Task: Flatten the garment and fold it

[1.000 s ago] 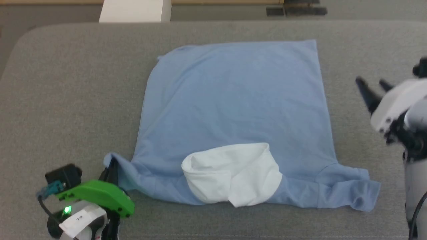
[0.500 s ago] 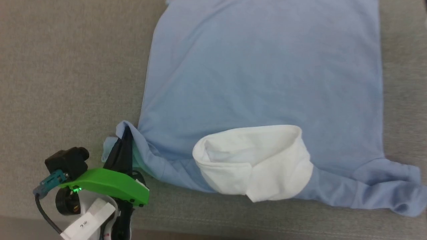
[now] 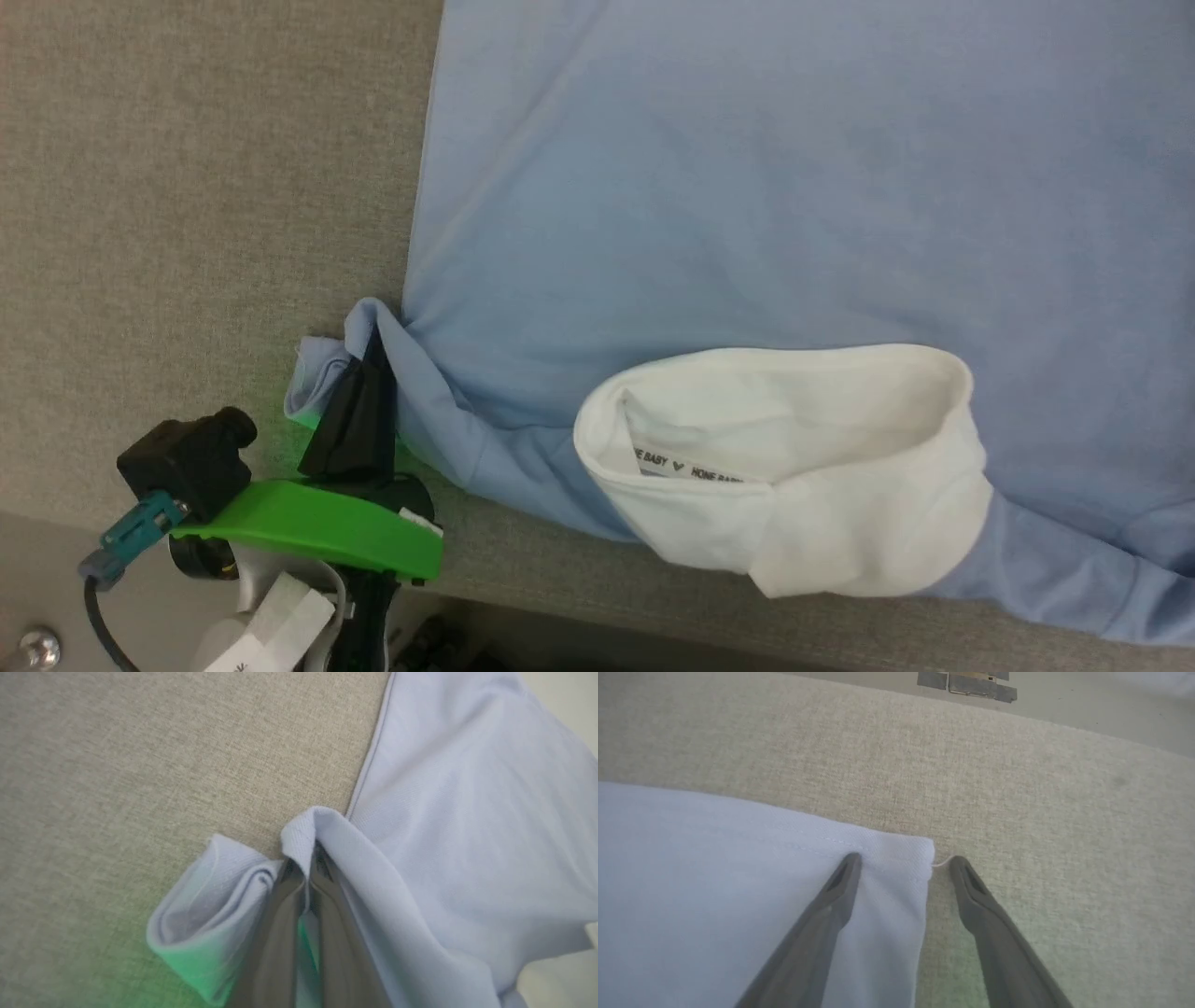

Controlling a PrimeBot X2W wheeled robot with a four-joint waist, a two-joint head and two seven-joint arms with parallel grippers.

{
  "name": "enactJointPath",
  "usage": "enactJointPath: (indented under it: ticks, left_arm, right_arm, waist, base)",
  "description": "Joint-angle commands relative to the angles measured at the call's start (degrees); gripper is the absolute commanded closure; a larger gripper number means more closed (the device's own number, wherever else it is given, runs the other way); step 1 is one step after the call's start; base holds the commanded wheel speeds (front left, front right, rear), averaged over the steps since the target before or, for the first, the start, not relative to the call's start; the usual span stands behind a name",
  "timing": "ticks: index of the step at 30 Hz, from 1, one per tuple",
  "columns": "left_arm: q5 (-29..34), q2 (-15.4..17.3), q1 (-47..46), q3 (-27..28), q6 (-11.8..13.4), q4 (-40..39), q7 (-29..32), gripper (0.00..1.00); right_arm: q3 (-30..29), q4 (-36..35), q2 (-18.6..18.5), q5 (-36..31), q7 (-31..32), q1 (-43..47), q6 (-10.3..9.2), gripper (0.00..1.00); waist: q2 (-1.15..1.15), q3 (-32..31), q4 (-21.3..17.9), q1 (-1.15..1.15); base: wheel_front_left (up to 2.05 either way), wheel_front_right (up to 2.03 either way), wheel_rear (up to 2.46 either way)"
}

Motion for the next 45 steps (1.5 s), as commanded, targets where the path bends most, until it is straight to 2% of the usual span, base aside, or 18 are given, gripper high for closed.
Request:
enactJointPath:
  ticks: [1, 5, 6, 7, 8, 15, 24, 29, 33, 38, 41, 45]
  left_arm:
    - [0.7, -0.2, 1.0, -0.4, 0.3, 0.9, 0.5, 1.0]
    - [0.7, -0.3, 1.2, -0.7, 0.4, 1.0, 0.4, 1.0]
    - [0.7, -0.3, 1.3, -0.8, 0.5, 1.2, 0.4, 1.0]
    - [0.7, -0.3, 1.2, -0.9, 0.5, 1.3, 0.4, 1.0]
    - [0.7, -0.4, 1.3, -0.9, 0.5, 1.5, 0.4, 1.0]
    - [0.7, -0.3, 0.9, -1.5, 0.5, 2.7, 0.8, 1.0]
    - [0.7, 0.9, -1.4, -1.8, -0.1, 6.1, 1.9, 1.0]
    - [0.6, 1.4, -2.3, -2.1, -0.3, 9.3, 3.0, 1.0]
    - [0.3, 1.7, -2.4, -2.0, -0.2, 11.3, 3.5, 1.0]
    - [-0.4, 2.0, -2.1, -1.5, 0.1, 13.3, 4.1, 1.0]
    - [-0.8, 1.9, -1.7, -1.3, 0.3, 14.5, 4.1, 1.0]
    - [-1.3, 1.7, -0.9, -1.1, 0.4, 16.0, 3.8, 1.0]
  right_arm:
    - [0.8, 1.1, 0.0, -0.1, 1.4, 0.3, -0.08, 0.0]
    - [3.2, 1.8, -0.7, 0.6, 4.5, 0.4, -0.08, 0.0]
    - [3.7, 1.8, -0.9, 0.9, 5.4, 0.5, -0.08, 0.55]
    - [4.0, 1.7, -1.1, 1.2, 6.1, 0.5, -0.08, 0.91]
    - [4.2, 1.7, -1.2, 1.7, 7.1, 0.6, -0.08, 1.0]
    - [4.0, -0.4, -2.0, 2.8, 10.1, 1.7, -0.08, 1.0]
    - [0.4, -3.1, -0.4, 3.7, 1.8, 2.6, -0.08, 1.0]
    - [1.0, -4.9, -1.9, 7.6, -1.0, 6.0, -0.08, 1.0]
    - [3.7, -8.6, -5.0, 11.8, -0.4, 13.1, -0.08, 1.0]
    - [4.7, -15.9, -7.5, 18.1, 1.6, 27.7, -0.08, 1.0]
    - [3.9, -19.5, -6.8, 20.5, 2.3, 36.8, -0.08, 1.0]
    - [2.8, -22.3, -3.4, 22.8, 2.7, 48.3, -0.08, 1.0]
  waist:
    - [0.0, 2.7, 2.0, -0.01]
    - [0.0, 2.8, 2.0, -0.01]
    - [0.0, 2.7, 2.0, -0.01]
    - [0.0, 2.5, 1.9, -0.01]
    - [0.0, 2.2, 1.7, -0.01]
    - [0.0, -0.6, 0.5, -0.01]
    - [0.0, -8.8, -2.9, -0.01]
    - [0.0, -15.2, -6.1, -0.01]
    - [0.0, -19.7, -8.9, -0.01]
    - [0.0, -24.1, -12.0, -0.01]
    - [0.0, -25.9, -13.0, -0.01]
    - [0.0, -28.0, -13.7, -0.01]
  base:
    - [0.0, 0.0, 0.0]
    - [0.0, 0.0, 0.0]
    - [0.0, 0.0, 0.0]
    - [0.0, 0.0, 0.0]
    - [0.0, 0.0, 0.0]
    - [0.0, 0.0, 0.0]
    - [0.0, 0.0, 0.0]
    - [0.0, 0.0, 0.0]
    - [0.0, 0.0, 0.0]
    - [0.0, 0.0, 0.0]
    - [0.0, 0.0, 0.0]
    - [0.0, 0.0, 0.0]
